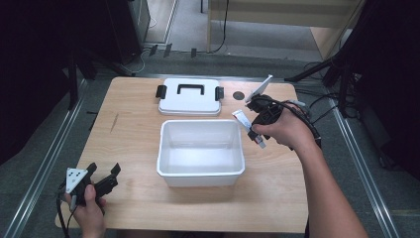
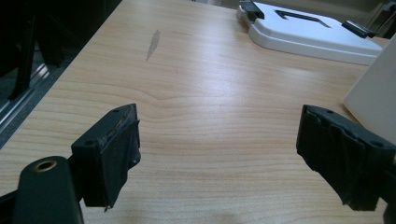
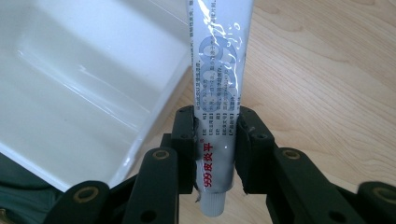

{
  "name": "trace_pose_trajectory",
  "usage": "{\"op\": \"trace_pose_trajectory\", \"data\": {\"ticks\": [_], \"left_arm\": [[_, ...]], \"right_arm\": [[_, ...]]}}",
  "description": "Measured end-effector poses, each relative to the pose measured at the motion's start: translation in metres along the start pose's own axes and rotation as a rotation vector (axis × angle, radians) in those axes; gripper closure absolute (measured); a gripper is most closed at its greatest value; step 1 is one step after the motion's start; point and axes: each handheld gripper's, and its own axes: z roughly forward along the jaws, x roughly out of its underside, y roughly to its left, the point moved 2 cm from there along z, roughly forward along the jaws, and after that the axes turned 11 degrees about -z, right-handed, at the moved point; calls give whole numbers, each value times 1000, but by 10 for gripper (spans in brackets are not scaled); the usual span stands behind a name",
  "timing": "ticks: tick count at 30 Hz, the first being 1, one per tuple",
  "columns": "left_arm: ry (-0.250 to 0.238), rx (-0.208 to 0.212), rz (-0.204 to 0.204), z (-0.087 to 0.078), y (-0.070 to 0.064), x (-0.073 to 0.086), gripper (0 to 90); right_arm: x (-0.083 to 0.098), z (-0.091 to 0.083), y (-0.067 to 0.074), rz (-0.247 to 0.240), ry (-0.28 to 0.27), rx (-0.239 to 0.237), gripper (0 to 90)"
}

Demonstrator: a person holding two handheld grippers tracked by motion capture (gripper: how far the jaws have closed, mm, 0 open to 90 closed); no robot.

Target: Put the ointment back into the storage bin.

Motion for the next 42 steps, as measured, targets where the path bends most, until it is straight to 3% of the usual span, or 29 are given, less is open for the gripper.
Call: {"op": "trace_pose_trajectory", "data": {"ticks": [13,28,42], "left_arm": [[6,-2,-3,0,0,0,142],[9,0,-3,0,0,0,142],[10,2,-7,1,0,0,141]], "right_arm": [[-20,4,24,-49,-5,-31,726],[-41,22,51,-107,19,-61,725],[-45,52,56,-127,45,-81,725]]}}
